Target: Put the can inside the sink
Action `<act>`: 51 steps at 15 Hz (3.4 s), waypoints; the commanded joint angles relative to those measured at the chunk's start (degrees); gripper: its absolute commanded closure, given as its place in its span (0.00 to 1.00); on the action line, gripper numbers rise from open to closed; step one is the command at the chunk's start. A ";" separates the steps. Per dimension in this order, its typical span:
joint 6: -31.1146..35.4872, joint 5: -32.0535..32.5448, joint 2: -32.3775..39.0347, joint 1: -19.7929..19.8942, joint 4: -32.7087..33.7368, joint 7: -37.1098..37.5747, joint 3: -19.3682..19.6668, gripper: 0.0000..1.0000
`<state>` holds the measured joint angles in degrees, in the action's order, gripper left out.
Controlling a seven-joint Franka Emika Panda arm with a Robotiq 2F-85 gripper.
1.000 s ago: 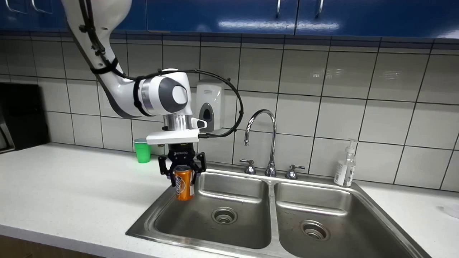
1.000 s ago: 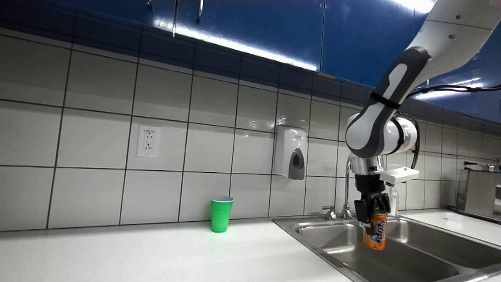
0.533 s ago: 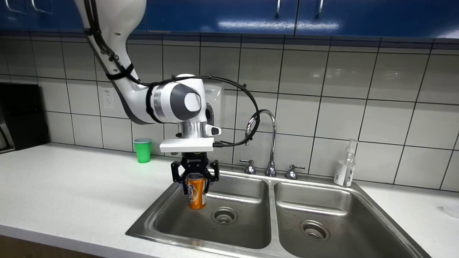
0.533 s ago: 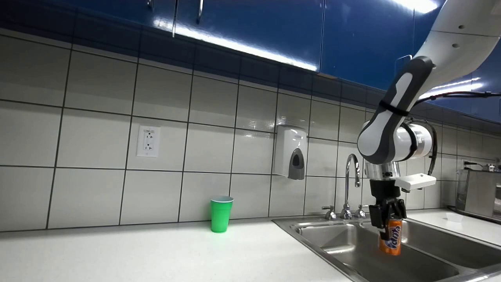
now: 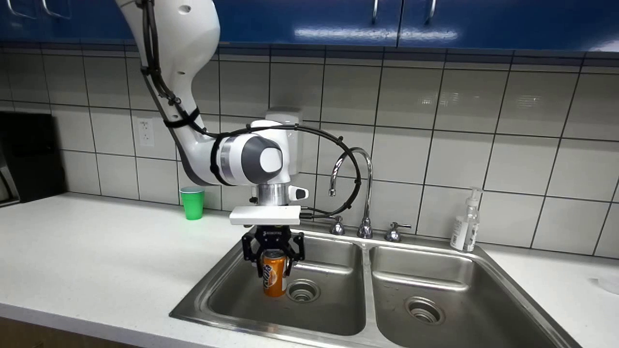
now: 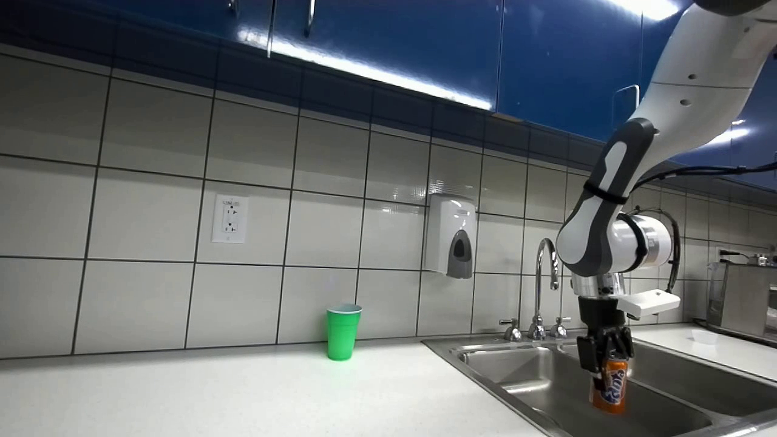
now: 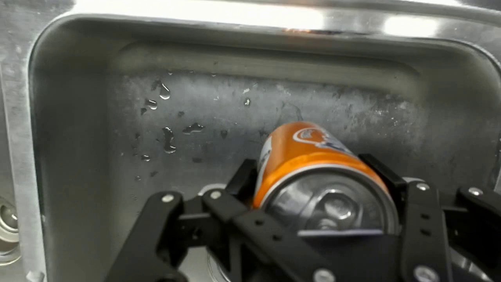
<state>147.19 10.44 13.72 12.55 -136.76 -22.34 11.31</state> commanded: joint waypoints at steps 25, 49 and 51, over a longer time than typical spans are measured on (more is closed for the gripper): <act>3.95 -5.32 17.72 6.54 7.20 -2.34 -6.42 0.56; 5.38 -5.48 16.86 7.33 5.13 -1.93 -6.81 0.00; 5.80 -5.48 15.32 7.31 4.52 -1.94 -6.73 0.00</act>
<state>152.25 5.65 32.70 18.59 -130.29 -22.93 5.59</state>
